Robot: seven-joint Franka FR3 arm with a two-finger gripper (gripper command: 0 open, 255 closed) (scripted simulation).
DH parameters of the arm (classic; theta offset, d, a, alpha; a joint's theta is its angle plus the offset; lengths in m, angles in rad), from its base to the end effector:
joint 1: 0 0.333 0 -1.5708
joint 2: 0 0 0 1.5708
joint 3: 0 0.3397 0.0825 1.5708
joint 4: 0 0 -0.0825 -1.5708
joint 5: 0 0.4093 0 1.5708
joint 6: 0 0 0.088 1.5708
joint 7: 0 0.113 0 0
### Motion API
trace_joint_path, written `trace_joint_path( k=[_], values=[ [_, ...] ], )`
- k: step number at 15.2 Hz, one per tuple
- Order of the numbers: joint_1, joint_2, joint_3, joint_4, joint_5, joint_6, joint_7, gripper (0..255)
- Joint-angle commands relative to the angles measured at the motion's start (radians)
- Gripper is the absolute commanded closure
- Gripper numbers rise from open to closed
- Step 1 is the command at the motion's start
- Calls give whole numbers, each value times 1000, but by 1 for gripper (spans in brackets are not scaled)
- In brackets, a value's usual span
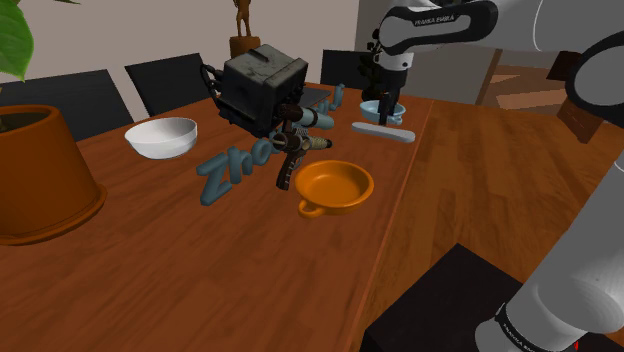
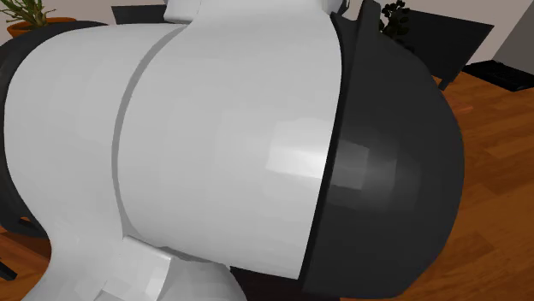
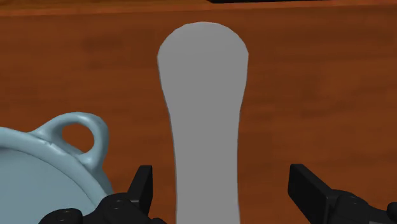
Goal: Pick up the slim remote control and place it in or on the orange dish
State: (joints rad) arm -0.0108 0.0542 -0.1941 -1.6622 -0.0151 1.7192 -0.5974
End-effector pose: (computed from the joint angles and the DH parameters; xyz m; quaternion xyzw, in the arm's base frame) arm 0.5934 -0.1220 0.5778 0.9805 0.1962 -0.0032 0.0124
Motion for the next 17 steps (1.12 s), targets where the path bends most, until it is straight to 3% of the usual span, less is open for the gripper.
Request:
trace_joint_path(
  k=[1, 8, 15, 16, 17],
  values=[
    [-4, 30, -2, 12, 9, 17, -20, 0],
    [-5, 29, -2, -77, 9, 105, -20, 0],
    [-5, 30, -2, -77, 9, 105, -20, 0],
    [-5, 30, -2, -77, 9, 105, -20, 255],
    [-5, 30, -2, -77, 9, 105, -20, 255]
  ],
)
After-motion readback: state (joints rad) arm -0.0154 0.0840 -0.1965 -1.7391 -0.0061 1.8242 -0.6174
